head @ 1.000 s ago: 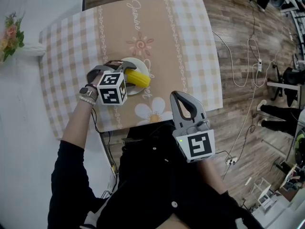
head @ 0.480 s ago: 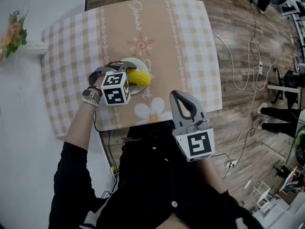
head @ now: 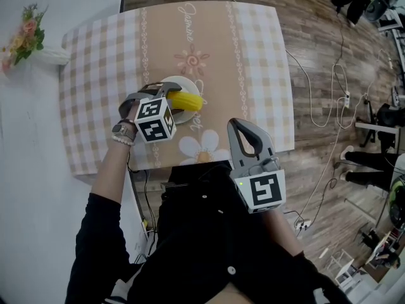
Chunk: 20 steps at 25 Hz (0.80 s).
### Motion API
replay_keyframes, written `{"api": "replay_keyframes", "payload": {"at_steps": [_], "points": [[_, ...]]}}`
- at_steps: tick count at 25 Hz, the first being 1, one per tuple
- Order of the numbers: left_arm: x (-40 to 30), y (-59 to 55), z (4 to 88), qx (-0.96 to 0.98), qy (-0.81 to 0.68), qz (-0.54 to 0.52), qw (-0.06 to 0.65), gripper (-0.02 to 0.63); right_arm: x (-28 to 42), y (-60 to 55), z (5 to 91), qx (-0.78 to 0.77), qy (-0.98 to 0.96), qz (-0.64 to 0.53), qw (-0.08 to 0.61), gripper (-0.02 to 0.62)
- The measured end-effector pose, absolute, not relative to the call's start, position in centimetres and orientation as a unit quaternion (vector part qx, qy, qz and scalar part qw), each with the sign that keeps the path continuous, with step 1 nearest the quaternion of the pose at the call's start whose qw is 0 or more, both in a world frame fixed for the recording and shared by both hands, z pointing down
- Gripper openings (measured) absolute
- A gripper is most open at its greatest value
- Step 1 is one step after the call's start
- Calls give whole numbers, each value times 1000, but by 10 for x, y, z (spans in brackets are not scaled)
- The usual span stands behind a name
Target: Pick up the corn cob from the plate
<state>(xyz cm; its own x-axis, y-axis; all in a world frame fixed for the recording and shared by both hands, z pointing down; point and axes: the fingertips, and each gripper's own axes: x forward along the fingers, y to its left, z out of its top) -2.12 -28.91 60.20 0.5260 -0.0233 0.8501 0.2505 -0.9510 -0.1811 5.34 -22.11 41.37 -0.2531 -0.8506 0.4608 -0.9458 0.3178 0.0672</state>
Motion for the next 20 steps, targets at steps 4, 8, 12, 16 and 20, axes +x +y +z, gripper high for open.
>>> {"api": "replay_keyframes", "payload": {"at_steps": [4,8,12,16,20], "points": [[-23,-291,592,-870,-35,-473,135,276,51,-222,410,567,-789,105,210,40],[-27,-294,580,-883,0,-457,112,275,48,-223,404,561,-796,97,206,40],[-38,-291,556,-889,32,-446,97,273,40,-220,387,554,-803,88,203,40],[-38,-294,556,-890,61,-442,97,273,42,-226,389,546,-810,75,200,40],[-41,-292,542,-897,97,-423,84,273,41,-229,381,538,-818,62,193,40]]}}
